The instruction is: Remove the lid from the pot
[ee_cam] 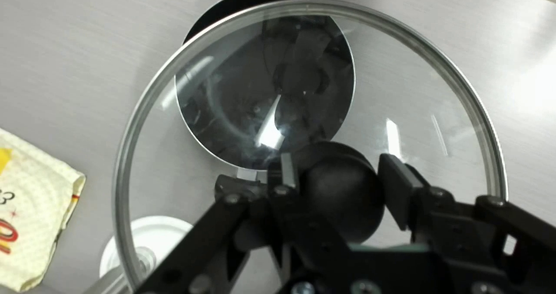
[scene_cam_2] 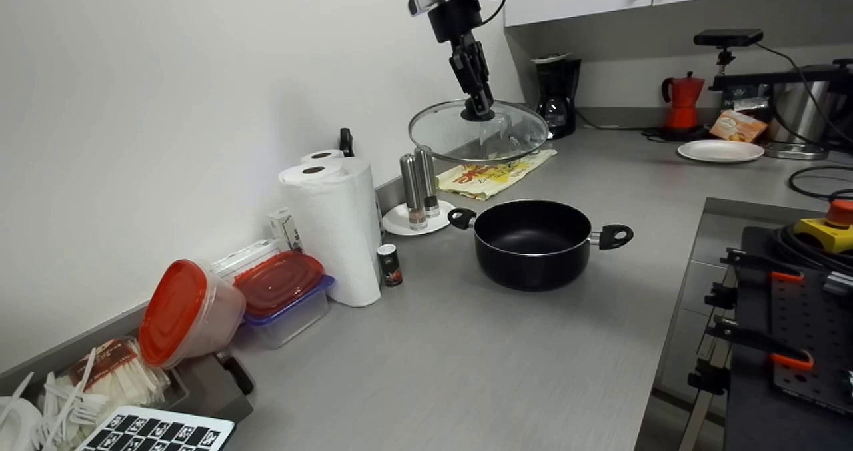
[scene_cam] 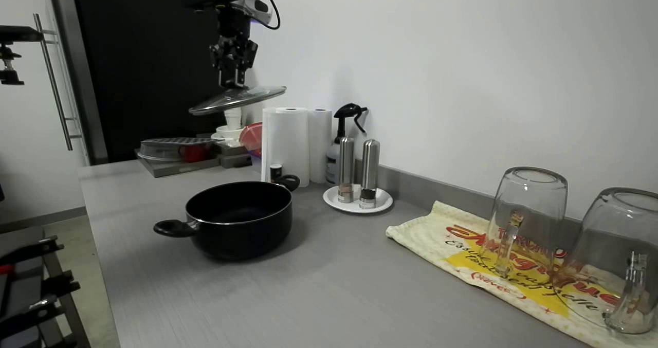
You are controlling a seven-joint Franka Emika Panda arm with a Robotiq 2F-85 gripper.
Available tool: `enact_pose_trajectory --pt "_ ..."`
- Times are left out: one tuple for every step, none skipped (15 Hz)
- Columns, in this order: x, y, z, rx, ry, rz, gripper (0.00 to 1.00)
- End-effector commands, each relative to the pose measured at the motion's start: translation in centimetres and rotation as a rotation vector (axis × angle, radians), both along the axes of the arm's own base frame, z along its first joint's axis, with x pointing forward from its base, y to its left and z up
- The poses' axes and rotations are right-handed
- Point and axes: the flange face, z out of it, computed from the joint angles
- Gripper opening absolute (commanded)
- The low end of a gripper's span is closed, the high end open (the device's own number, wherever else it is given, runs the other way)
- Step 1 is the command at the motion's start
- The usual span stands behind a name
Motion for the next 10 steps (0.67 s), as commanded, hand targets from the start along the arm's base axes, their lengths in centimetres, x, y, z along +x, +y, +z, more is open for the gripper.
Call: enact_pose_trajectory --pt "1.2 4.4 1.7 -0.046 -0.007 0.067 0.24" --pt "1.5 5.6 1.5 -0.039 0.004 0.092 0.24" --pt "1.7 6.8 1.0 -0.024 0.024 0.116 0.24" --pt "2.0 8.0 0.2 -0.014 0.041 0.137 0.24" --pt "2.3 9.1 -0.5 -0.011 0.056 0.154 0.24" --pt "2.5 10.4 -1.6 -0.008 0.073 0.174 0.24" --pt "2.7 11.5 -2.7 -0.007 0.09 0.192 0.24" --pt "2.9 12.8 -4.1 -0.008 0.11 0.211 0.24" --pt "2.9 13.9 -5.5 -0.011 0.132 0.229 0.24" --pt "2.9 15.0 -6.9 -0.012 0.156 0.246 0.24"
